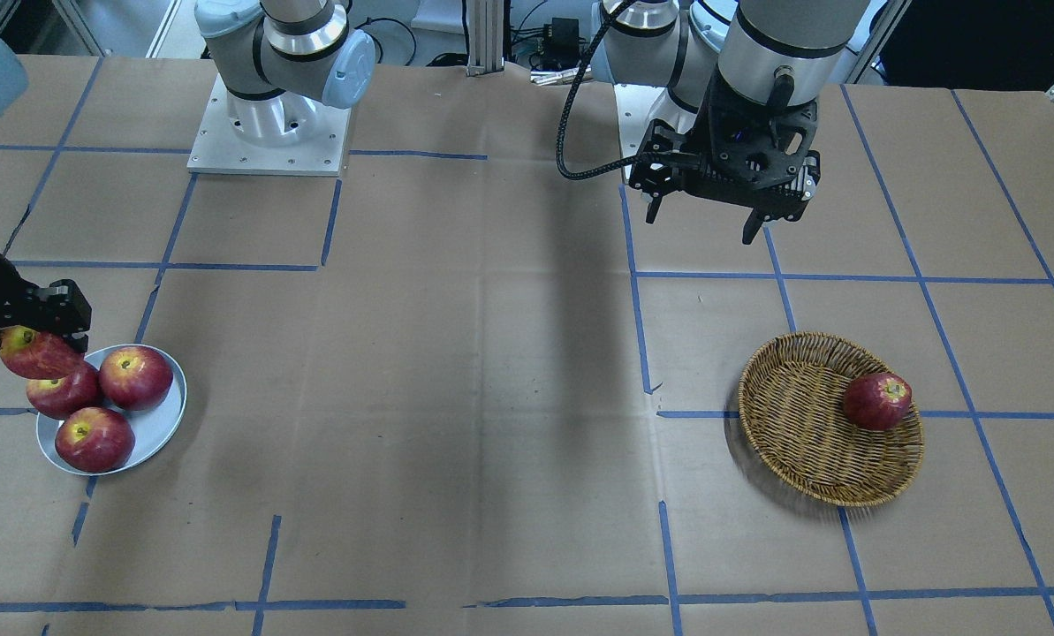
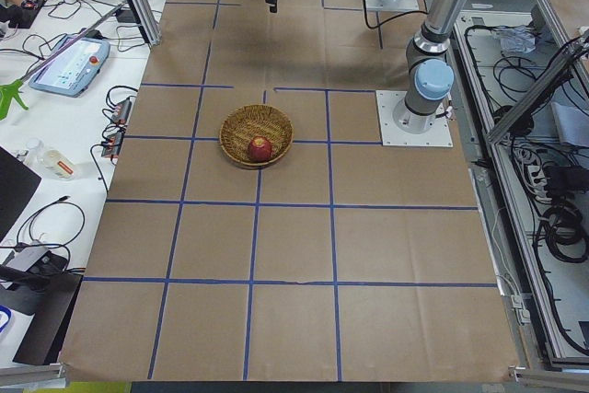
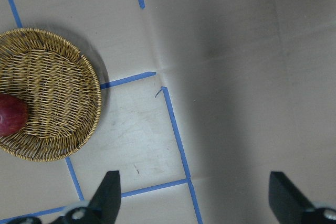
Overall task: Transfer apple from basket to plate
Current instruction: 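Lower the apple onto the plate apples and open the right gripper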
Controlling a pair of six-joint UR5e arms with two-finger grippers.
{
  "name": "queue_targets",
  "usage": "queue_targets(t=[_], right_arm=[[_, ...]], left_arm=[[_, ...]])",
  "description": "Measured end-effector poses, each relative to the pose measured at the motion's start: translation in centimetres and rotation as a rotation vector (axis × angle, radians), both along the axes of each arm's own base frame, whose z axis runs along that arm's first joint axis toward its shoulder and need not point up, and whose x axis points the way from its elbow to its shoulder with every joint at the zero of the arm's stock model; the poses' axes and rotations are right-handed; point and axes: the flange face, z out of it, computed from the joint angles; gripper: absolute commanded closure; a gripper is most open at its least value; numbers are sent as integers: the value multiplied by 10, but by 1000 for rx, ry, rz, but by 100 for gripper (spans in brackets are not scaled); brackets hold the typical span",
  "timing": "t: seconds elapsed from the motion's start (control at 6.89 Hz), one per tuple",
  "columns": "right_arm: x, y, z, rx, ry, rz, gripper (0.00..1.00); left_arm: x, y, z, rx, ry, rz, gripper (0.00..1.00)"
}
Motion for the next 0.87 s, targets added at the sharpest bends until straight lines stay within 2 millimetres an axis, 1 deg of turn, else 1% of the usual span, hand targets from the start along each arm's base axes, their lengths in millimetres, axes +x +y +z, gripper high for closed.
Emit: queue_targets(t=[0.29,0.44,0.58,0.73,0.87], right_arm=[[-13,-7,-39,-18,1,22,43],[-19,-10,-52,-15,-1,22,43],[-23,-10,-62,-6,-6,17,41],[-26,-9,-69,3,-10,12,39],[-26,-7,-73,11,-13,9,38]], left_arm=[[2,0,0,4,0,0,0],[3,0,-1,9,-1,2,0],[4,1,0,13,-2,3,0],[5,3,0,14,-2,5,0],[6,4,2,14,-2,8,0]])
